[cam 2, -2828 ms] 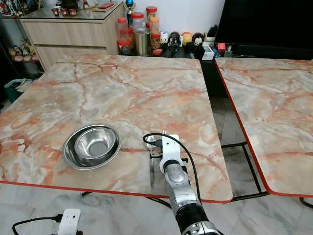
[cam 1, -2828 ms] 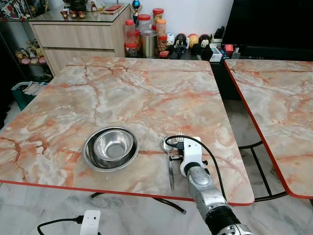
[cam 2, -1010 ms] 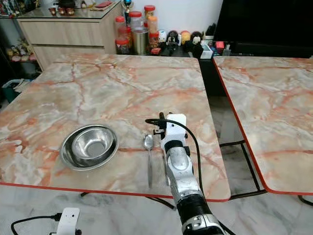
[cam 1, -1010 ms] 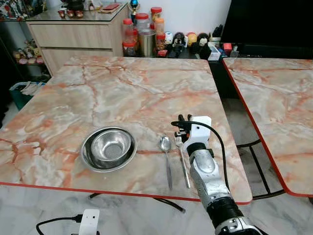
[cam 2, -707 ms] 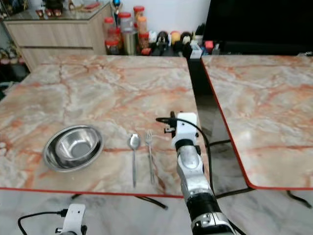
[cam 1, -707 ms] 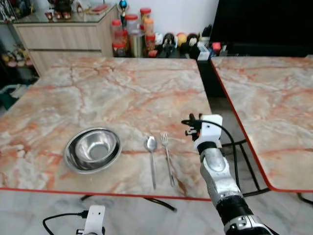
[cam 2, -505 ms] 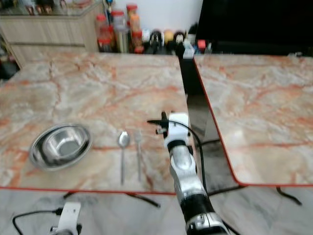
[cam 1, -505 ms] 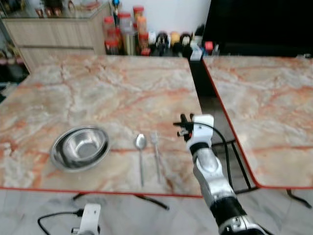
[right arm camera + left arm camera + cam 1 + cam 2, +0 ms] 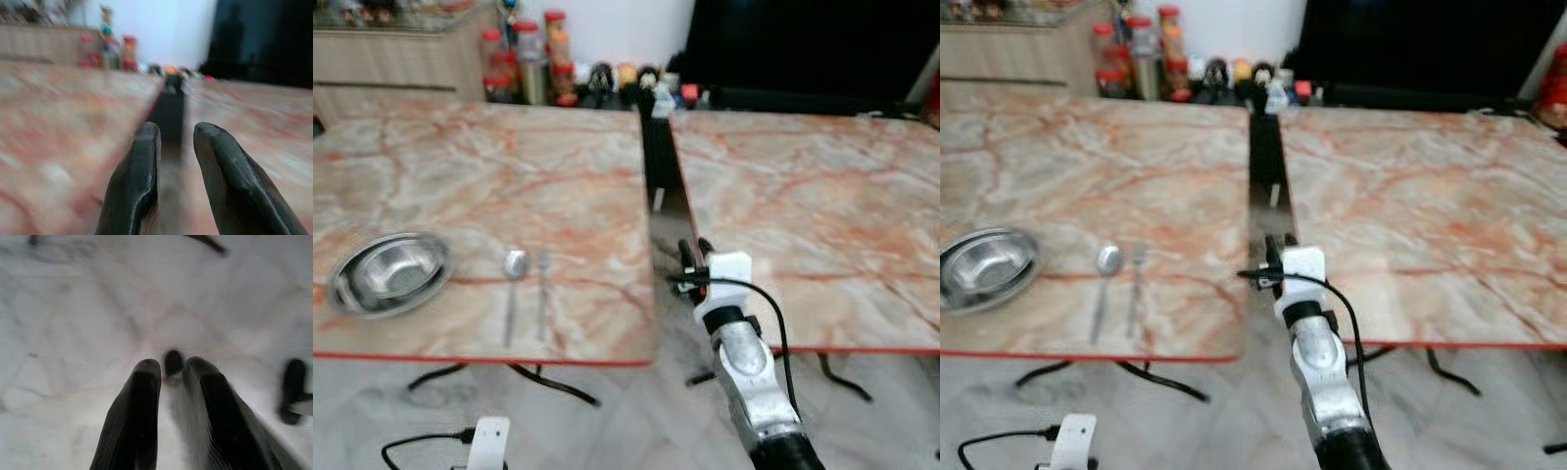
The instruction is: Setting the table
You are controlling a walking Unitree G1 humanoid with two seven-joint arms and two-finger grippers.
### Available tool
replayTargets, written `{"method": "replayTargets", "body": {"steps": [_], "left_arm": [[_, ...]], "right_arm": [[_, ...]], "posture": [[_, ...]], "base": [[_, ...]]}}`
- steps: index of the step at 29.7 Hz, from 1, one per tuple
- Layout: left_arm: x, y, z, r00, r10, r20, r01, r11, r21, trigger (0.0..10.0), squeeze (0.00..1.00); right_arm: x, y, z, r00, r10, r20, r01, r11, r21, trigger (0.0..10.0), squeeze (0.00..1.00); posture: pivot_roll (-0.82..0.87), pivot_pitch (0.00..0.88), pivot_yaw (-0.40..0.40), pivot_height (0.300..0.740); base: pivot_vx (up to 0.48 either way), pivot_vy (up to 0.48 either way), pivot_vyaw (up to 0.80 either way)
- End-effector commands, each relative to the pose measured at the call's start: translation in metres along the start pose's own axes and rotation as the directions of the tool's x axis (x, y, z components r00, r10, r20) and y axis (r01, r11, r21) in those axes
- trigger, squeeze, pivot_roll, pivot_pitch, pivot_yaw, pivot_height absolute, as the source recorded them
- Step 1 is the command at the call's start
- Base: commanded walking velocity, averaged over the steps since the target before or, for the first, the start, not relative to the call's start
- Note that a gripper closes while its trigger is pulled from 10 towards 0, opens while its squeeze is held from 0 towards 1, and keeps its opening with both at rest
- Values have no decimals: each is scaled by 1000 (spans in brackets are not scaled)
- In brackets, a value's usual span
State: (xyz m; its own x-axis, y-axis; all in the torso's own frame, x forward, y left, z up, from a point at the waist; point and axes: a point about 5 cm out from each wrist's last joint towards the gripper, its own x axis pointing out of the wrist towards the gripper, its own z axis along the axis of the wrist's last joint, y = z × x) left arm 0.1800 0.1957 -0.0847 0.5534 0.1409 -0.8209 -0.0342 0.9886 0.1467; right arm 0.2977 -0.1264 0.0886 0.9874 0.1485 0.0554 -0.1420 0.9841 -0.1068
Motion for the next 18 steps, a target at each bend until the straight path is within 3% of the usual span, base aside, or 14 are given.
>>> {"method": "replayTargets", "body": {"steps": [1,6,11,18], "left_arm": [[0,0,1,1000,0,5,0,1000,0,10000,0],[0,0,1,1000,0,5,0,1000,1,10000,0],[0,1,1,1000,5,4,-5,1000,-1,10000,0],[0,1,0,1000,6,2,-6,1000,3,10000,0]], "right_arm": [[-5,-7,0,1000,-7,0,7,1000,-23,10000,0],[-12,-13,-6,999,-22,-25,21,999,-37,10000,0],[-30,-22,-12,998,-25,-53,21,997,-72,10000,0],[-50,-33,-51,977,-53,-206,37,996,-81,10000,0]], "posture": [[-64,0,-46,740],[-66,0,-45,740],[-71,0,-45,740],[-68,0,-40,740]], "base": [[0,-409,0],[0,-406,0],[0,-403,0],[0,-400,0]]}}
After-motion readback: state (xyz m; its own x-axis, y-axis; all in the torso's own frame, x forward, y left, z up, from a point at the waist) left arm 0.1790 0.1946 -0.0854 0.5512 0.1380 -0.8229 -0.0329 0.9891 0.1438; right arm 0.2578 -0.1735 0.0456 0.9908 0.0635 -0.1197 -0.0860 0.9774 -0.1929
